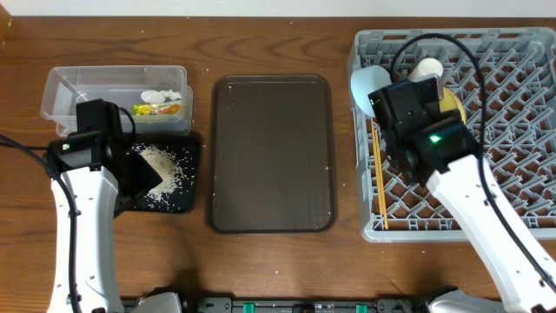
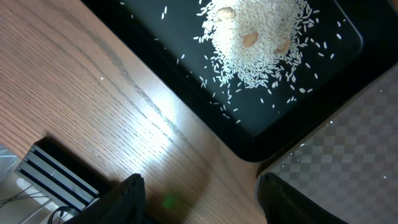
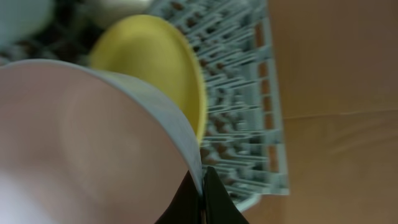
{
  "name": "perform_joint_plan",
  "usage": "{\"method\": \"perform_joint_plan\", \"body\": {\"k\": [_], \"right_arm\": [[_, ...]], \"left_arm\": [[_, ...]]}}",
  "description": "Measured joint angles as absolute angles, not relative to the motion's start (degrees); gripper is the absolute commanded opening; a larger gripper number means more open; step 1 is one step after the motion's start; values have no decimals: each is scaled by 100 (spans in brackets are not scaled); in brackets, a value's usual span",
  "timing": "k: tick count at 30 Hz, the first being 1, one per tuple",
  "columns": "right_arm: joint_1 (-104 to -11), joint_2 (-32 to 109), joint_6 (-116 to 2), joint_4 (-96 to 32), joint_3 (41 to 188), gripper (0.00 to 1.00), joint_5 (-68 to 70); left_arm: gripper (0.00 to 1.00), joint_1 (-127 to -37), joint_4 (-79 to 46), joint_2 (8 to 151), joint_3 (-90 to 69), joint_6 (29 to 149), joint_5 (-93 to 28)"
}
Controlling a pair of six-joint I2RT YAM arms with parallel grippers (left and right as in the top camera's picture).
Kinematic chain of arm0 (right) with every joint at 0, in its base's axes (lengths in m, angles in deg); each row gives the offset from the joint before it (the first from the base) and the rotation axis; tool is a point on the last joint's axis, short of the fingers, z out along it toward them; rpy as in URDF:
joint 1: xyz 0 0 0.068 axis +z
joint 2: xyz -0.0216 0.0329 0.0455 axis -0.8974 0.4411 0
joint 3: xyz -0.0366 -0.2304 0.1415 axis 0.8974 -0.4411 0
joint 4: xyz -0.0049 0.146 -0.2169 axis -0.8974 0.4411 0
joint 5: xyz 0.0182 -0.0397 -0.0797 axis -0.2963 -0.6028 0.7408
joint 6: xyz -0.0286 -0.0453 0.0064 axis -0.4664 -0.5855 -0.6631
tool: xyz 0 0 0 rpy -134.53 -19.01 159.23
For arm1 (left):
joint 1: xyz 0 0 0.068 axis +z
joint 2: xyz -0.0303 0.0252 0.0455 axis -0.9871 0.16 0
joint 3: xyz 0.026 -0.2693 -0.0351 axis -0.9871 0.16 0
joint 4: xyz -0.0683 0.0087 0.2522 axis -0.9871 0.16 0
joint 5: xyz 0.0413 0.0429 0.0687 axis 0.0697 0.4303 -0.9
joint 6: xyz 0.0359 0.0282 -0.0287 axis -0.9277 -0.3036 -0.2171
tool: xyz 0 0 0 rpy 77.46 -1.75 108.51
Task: Sort waste into correct bins and load items into the dishwasher rack
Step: 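Carry the white bowl with the right gripper into the dish rack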
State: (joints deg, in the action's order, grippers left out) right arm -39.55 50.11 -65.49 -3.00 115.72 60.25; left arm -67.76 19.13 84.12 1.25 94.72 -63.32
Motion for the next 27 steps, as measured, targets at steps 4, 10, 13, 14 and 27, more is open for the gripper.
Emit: {"method": "perform_joint_plan", "body": {"k": [4, 10, 13, 14, 27], "right_arm": [[-3955, 5334, -6879, -352, 11572, 1, 6392], [-3955, 5835, -7218, -343, 11572, 1, 6680], [-3955, 6106, -7283, -311, 11572, 1, 6770], [-3955, 6186, -7299, -306, 11572, 1, 6785], [-3673, 6471, -7316, -254, 11596, 1, 6934]], "left_arm": [[62, -6776, 1913, 8412, 125, 9472, -6332], [62, -6776, 1913, 8412, 125, 9472, -6329], [62, -6776, 1913, 8412, 125, 9472, -6332], [62, -6776, 1913, 8412, 125, 9472, -6329], [62, -6776, 1913, 8412, 125, 9472, -6332]]}}
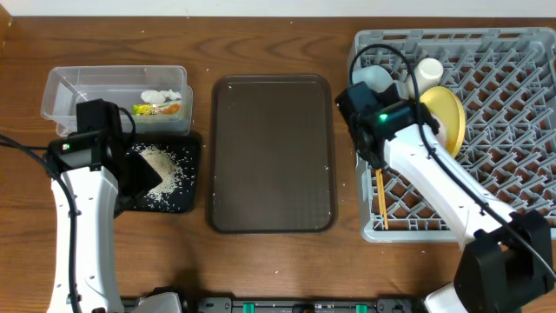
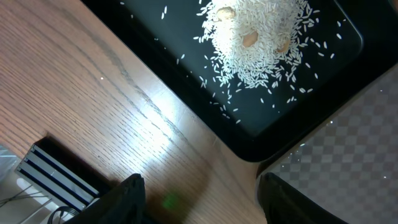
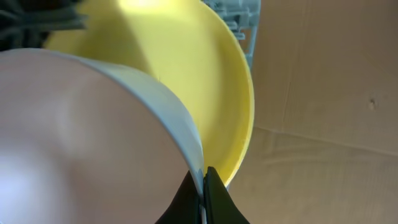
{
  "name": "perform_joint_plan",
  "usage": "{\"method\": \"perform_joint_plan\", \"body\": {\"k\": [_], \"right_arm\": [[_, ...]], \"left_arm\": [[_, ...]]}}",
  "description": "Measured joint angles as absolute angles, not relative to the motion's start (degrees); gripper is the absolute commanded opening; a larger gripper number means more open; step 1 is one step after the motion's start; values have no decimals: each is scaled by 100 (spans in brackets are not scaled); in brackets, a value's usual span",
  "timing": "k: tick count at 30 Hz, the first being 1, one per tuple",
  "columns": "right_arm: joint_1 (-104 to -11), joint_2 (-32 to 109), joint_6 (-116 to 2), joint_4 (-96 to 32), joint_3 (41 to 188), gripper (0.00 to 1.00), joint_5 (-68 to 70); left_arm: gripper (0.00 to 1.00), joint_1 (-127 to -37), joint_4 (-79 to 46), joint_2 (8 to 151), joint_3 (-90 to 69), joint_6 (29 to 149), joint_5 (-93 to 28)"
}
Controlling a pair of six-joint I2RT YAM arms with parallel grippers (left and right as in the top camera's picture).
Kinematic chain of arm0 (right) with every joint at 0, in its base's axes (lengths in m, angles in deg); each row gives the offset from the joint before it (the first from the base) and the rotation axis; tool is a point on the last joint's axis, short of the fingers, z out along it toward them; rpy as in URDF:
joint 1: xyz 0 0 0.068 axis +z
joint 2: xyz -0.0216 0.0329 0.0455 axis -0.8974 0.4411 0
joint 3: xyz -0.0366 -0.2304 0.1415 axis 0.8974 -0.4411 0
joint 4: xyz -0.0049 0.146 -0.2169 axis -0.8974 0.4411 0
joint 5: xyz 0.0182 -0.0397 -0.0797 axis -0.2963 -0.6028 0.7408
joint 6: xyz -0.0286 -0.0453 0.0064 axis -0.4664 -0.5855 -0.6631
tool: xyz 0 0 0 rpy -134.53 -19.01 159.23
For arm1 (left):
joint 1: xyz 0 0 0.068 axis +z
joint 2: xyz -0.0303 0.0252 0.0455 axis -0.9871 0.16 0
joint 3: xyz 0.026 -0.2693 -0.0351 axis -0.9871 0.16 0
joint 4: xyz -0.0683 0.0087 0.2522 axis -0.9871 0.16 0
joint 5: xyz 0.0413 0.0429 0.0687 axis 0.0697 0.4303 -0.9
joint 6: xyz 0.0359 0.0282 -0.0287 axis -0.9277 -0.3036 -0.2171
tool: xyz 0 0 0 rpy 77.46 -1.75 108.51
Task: Sort waste into correct bins and load items into the dishwasher rack
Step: 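Carry the white bowl with the right gripper into the dish rack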
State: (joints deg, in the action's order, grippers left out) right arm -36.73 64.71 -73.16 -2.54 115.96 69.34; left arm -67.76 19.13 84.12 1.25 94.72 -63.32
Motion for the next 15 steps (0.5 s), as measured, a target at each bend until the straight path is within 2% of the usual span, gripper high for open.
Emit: {"method": "perform_joint_plan", "body": {"k": [15], "right_arm": [[-3474, 6471, -6654, 459, 11710, 1, 6361]], "left_arm": [[62, -6776, 1913, 8412, 125, 9472, -6332]]}}
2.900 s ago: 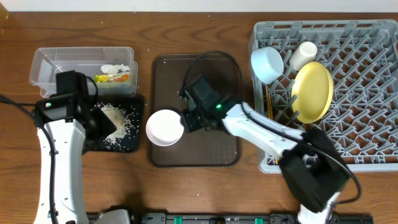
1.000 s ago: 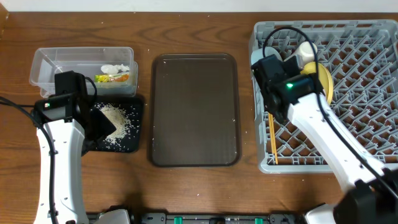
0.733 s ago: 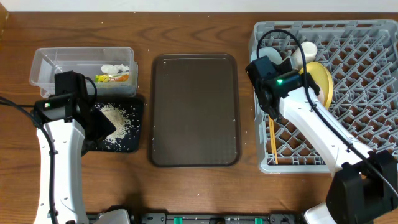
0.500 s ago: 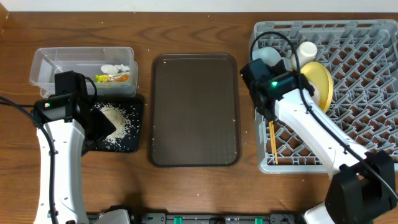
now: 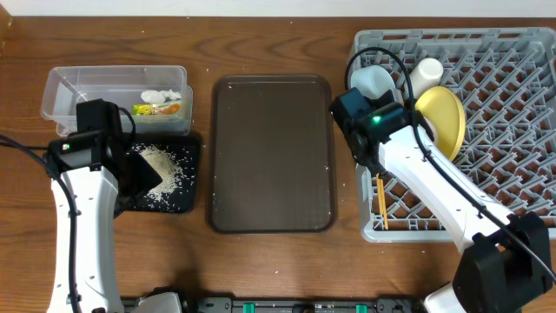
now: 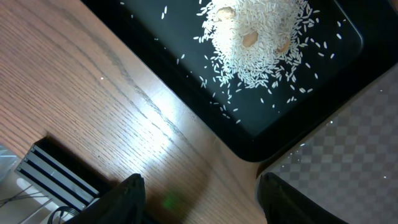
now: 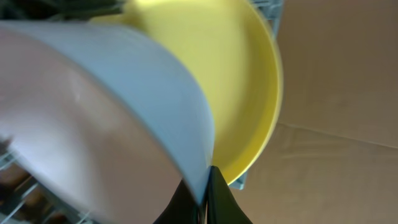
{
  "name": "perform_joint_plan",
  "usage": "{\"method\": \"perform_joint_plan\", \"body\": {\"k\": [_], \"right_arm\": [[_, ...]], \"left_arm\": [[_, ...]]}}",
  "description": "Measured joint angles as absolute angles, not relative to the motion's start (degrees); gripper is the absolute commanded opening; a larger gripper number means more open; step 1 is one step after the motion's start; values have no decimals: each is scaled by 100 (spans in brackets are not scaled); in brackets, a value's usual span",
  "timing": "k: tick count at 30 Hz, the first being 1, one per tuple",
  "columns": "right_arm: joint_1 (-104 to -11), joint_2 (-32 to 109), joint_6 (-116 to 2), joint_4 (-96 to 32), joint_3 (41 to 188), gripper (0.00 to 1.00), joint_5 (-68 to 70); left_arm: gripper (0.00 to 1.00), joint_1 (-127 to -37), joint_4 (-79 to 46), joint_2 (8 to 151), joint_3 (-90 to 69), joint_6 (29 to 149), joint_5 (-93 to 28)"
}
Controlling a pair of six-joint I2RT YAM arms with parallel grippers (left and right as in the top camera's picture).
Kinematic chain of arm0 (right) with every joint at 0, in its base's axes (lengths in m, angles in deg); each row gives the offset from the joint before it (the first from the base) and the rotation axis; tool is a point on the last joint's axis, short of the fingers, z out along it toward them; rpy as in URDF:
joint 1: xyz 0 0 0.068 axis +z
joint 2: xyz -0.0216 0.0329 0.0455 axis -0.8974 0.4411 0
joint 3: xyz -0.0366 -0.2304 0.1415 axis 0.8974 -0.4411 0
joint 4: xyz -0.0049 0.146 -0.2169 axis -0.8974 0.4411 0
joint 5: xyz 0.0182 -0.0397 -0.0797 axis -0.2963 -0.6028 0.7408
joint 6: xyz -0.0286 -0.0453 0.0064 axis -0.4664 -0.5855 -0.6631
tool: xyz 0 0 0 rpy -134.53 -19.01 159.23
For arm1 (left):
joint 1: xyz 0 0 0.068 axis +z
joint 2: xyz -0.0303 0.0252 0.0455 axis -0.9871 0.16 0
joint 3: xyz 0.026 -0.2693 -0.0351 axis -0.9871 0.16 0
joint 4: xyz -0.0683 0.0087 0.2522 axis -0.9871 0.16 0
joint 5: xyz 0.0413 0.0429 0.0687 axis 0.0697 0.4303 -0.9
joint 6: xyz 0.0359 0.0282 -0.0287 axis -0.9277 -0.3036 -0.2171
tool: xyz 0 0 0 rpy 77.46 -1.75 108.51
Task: Sort waste into correct bins and load items into the dishwasher rack
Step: 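Carry the white bowl with the right gripper into the dish rack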
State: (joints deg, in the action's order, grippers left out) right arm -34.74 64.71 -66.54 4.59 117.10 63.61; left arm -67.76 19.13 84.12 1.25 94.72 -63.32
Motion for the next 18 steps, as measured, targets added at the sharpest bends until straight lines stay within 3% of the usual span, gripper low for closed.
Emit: {"method": "perform_joint_plan", "body": {"k": [11, 18], "right_arm": [[-3498, 6265, -5961, 833, 11773, 1, 5096], [-3404, 6521, -5793, 476, 11697, 2, 2228]], "left_arm": [[62, -6776, 1913, 8412, 125, 9472, -6332], [62, -6776, 1913, 8412, 125, 9472, -6332]]}}
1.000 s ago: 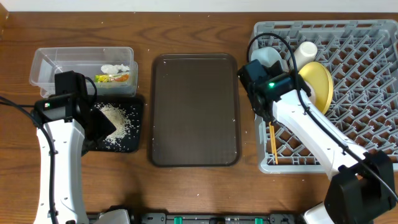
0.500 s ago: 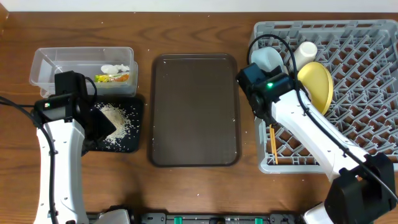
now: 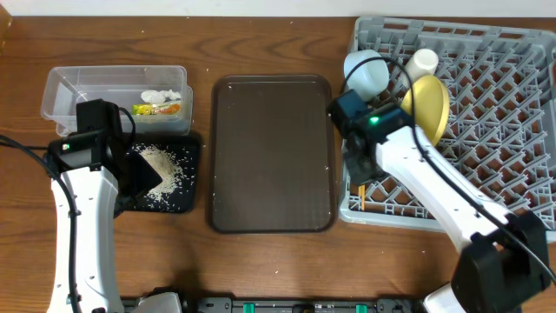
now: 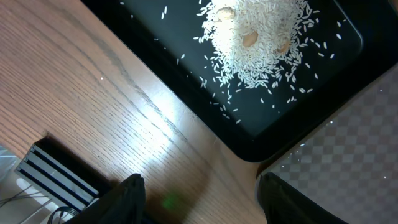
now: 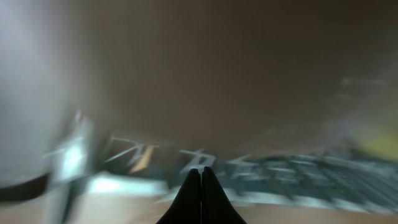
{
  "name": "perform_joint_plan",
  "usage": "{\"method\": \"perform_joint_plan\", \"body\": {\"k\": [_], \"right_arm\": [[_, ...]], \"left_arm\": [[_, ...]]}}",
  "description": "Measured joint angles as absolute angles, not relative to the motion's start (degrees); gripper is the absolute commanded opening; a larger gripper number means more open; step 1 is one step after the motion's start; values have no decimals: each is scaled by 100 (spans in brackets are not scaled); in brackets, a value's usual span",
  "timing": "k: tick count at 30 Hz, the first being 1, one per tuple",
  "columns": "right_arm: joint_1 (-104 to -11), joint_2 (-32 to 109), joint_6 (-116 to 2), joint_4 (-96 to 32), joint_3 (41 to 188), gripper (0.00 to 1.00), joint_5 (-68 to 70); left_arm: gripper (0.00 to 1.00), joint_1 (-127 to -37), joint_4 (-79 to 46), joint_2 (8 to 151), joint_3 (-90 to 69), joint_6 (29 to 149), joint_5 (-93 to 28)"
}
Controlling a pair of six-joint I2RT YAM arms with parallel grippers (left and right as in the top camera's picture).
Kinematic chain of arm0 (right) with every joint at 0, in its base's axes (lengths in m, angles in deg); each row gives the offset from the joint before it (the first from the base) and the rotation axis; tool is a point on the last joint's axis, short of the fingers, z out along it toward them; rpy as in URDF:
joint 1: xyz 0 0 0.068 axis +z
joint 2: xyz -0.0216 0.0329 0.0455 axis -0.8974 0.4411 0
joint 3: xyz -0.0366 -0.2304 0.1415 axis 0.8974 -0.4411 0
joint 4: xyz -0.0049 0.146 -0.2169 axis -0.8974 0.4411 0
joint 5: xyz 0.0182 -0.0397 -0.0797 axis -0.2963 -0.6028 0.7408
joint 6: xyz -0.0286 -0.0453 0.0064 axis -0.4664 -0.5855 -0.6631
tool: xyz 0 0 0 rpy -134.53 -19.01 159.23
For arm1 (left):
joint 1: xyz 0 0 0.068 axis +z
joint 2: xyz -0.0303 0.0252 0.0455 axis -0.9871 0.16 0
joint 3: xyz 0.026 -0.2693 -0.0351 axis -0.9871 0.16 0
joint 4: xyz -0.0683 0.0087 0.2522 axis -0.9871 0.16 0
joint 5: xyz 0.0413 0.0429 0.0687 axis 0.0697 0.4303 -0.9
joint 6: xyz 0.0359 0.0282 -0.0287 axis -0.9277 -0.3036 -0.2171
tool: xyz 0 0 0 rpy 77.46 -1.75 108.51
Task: Sort waste into correct bins and load items into the dishwasher rack
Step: 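Carry the white bowl with the right gripper into the dish rack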
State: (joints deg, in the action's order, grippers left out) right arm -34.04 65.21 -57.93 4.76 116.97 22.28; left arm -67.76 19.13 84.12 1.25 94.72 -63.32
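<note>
The grey dishwasher rack (image 3: 486, 174) lies askew at the right. In its far-left corner are a pale bowl (image 3: 365, 69), a white cup (image 3: 423, 61) and an upright yellow plate (image 3: 427, 106). My right gripper (image 3: 354, 113) is at the rack's left edge, just in front of the bowl. Its wrist view is blurred, and the gripper (image 5: 201, 186) is shut, fingertips pressed together with nothing visible between them. My left gripper (image 4: 199, 205) is open above bare wood beside the black tray (image 4: 261, 134), which holds spilled rice (image 4: 258, 37).
A brown serving tray (image 3: 271, 156) lies in the middle of the table. A clear bin (image 3: 117, 91) holding wrappers stands at the far left, behind the black tray. A yellow stick (image 3: 360, 189) lies in the rack's near-left corner.
The rack has shifted left and turned slightly. The bowl's rim no longer shows between my right fingers, which are shut on each other in a blurred view. The left arm has not moved.
My right gripper held the pale bowl by its rim over the rack, near the yellow plate. It then held it at the rack's far-left corner beside the cup. Now the bowl sits there, the fingers are off the rim, and the rack is askew. The left gripper stayed open.
</note>
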Motion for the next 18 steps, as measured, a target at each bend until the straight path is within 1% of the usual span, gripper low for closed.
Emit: {"method": "perform_joint_plan", "body": {"k": [3, 8, 9, 11, 12, 15, 18], "right_arm": [[-3374, 6536, -5662, 435, 11675, 2, 1581], [-3376, 6510, -5487, 291, 11664, 3, 1170], [-3376, 6486, -5484, 256, 11664, 4, 1131], [-3376, 6363, -5476, 120, 11653, 13, 1070], [-3376, 6276, -5474, 50, 11653, 15, 1061], [-3376, 5933, -5504, -177, 11651, 16, 1072], [-3376, 5642, -5500, -387, 11653, 23, 1118]], "left_arm": [[62, -6776, 1913, 8412, 125, 9472, -6332], [62, -6776, 1917, 8412, 125, 9472, -6332], [62, -6776, 1917, 8412, 125, 9472, -6332], [62, -6776, 1917, 8412, 125, 9472, -6332], [62, -6776, 1917, 8412, 125, 9472, -6332], [62, -6776, 1915, 8412, 125, 9472, -6332], [62, -6776, 1915, 8412, 125, 9472, -6334]]}}
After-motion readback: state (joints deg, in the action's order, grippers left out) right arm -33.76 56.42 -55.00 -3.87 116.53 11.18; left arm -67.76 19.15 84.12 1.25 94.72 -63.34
